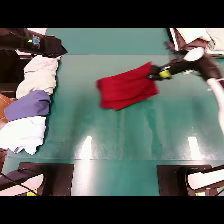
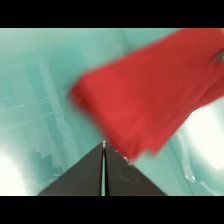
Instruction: Fold the shirts.
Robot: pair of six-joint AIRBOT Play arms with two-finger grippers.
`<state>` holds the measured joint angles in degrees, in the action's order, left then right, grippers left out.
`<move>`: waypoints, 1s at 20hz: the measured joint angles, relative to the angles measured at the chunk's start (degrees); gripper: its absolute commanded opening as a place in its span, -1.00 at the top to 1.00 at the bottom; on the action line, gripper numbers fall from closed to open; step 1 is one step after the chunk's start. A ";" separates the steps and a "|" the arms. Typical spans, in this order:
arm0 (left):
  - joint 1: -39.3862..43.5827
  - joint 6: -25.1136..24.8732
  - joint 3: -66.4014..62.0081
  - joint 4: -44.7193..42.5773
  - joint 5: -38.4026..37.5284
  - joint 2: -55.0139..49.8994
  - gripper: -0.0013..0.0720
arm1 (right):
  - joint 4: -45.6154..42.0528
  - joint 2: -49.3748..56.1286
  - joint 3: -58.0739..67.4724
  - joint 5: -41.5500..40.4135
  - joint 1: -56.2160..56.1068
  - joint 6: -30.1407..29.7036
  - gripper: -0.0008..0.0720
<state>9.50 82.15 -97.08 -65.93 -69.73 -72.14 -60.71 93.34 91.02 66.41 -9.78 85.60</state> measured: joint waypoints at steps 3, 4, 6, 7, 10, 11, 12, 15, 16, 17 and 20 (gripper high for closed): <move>1.73 0.00 0.00 0.00 0.20 0.02 0.89 | -6.78 -7.50 -2.95 1.38 11.63 2.82 0.93; 2.05 0.02 0.00 0.00 0.28 0.02 0.89 | -8.41 -10.23 -4.76 1.33 16.37 3.65 0.93; 2.58 0.15 0.00 0.00 0.28 0.02 0.89 | -10.36 -15.23 -8.85 0.31 25.86 4.98 0.93; 2.69 0.39 0.00 0.02 0.37 0.02 0.89 | -10.97 -17.66 -11.13 -0.42 30.84 5.68 0.93; 2.91 1.25 0.00 0.07 1.49 0.02 0.89 | -12.13 -23.50 -17.66 -2.29 43.76 6.95 0.93; 2.95 1.40 0.00 0.15 1.92 0.02 0.89 | -12.33 -24.96 -19.71 -2.69 47.04 7.08 0.93; 2.97 1.57 0.00 0.20 2.34 0.02 0.89 | -12.41 -26.25 -21.73 -2.80 50.05 7.10 0.93; 2.99 1.77 0.00 0.20 3.10 0.02 0.89 | -12.74 -28.83 -26.64 -3.08 55.34 7.06 0.93; 2.99 1.79 0.00 0.20 3.23 0.02 0.89 | -12.79 -29.35 -27.89 -2.89 56.04 7.04 0.89; 2.99 1.81 0.00 0.20 3.32 0.02 0.89 | -12.79 -29.75 -28.87 -2.45 56.52 7.04 0.47; 2.99 1.81 0.00 0.20 3.39 0.02 0.89 | -14.69 -30.16 -29.90 0.87 57.20 6.03 -0.67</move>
<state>12.49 83.96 -97.08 -65.73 -66.35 -72.12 -75.40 63.18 61.12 67.29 47.42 91.64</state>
